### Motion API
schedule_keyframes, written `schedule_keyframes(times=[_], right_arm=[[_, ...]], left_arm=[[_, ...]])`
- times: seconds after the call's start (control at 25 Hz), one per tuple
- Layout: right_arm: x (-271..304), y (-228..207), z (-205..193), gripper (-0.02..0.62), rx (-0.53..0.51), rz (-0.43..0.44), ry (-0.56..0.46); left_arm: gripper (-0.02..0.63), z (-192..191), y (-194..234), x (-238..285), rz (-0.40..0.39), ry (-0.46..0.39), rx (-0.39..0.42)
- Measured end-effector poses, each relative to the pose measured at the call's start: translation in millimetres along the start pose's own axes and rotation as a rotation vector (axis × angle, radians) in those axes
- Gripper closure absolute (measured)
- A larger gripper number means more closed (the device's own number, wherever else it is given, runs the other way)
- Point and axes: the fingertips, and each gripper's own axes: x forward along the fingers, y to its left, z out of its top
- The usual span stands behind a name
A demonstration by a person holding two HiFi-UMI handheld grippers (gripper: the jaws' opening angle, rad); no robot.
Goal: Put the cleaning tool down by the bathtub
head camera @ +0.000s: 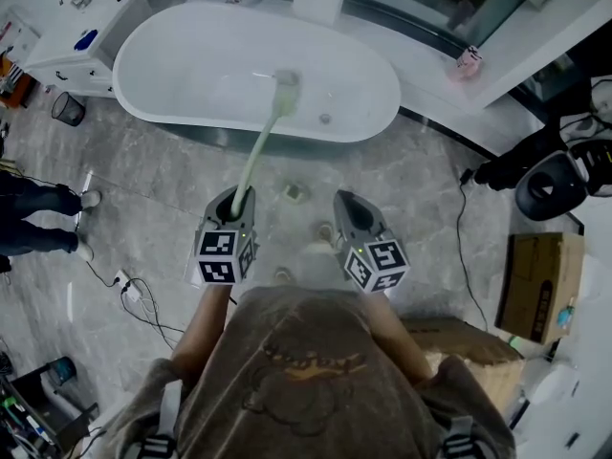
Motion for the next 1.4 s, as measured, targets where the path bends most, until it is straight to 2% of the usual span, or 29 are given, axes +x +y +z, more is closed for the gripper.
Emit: schedule_keyframes(times=[0.24, 0.56, 1.08, 1.4], right_arm=[[23.1, -18.0, -8.8, 0.595, 0.008, -0.006, 0.018], [48.4, -42.7, -41.1, 0.595, 0.030, -0.029, 0.036], [66.7, -72.8, -123.5, 0.595, 0.073, -0.045, 0.090], [73.8, -80.8, -182.2, 0.595, 0.112, -0.049, 0.119]], left_arm=[[0.539, -11.4, 4.3, 30.3, -0.001, 0.036, -0.014], [0.538, -53.0, 8.2, 70.5, -0.016, 0.096, -0.029], [0.538, -152.8, 0.1, 103.6, -0.040, 0.213, -0.045], [0.538, -233.1, -0.3, 115.1, -0.055, 0.319, -0.036]])
